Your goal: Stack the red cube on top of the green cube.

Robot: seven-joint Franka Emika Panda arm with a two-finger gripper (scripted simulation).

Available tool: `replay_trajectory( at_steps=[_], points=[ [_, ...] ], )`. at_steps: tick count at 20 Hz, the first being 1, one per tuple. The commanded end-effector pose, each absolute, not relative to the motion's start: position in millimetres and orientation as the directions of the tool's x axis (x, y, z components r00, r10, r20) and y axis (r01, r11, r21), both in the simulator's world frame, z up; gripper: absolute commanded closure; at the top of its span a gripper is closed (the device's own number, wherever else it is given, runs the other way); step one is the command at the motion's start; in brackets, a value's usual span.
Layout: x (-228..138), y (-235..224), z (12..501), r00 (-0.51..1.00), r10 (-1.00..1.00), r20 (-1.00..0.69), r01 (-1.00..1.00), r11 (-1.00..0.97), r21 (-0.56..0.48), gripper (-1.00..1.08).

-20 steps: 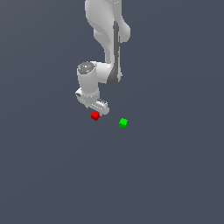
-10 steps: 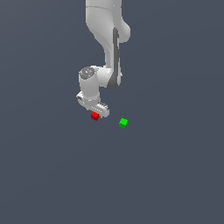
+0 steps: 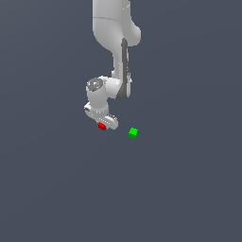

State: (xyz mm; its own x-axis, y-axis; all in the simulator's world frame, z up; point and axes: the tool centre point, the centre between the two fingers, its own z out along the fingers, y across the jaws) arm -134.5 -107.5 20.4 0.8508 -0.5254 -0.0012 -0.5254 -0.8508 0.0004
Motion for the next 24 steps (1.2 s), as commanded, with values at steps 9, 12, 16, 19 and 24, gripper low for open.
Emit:
replay_trajectory(
  at_steps=[9,12,16,19,24],
  points=[
    [-134.2,-107.5,19.7,0.851,-0.525,0.0,-0.525,-0.851,0.0,1.08],
    [-134.2,-107.2,21.2,0.851,-0.525,0.0,-0.525,-0.851,-0.001,1.08],
    [-134.4,-107.1,29.0,0.851,-0.525,0.0,-0.525,-0.851,-0.001,1.08],
    [-134.7,-107.1,39.9,0.851,-0.526,0.0,-0.526,-0.851,-0.001,1.08],
    [-135.2,-107.2,68.5,0.851,-0.526,-0.001,-0.526,-0.851,-0.001,1.08]
  ],
)
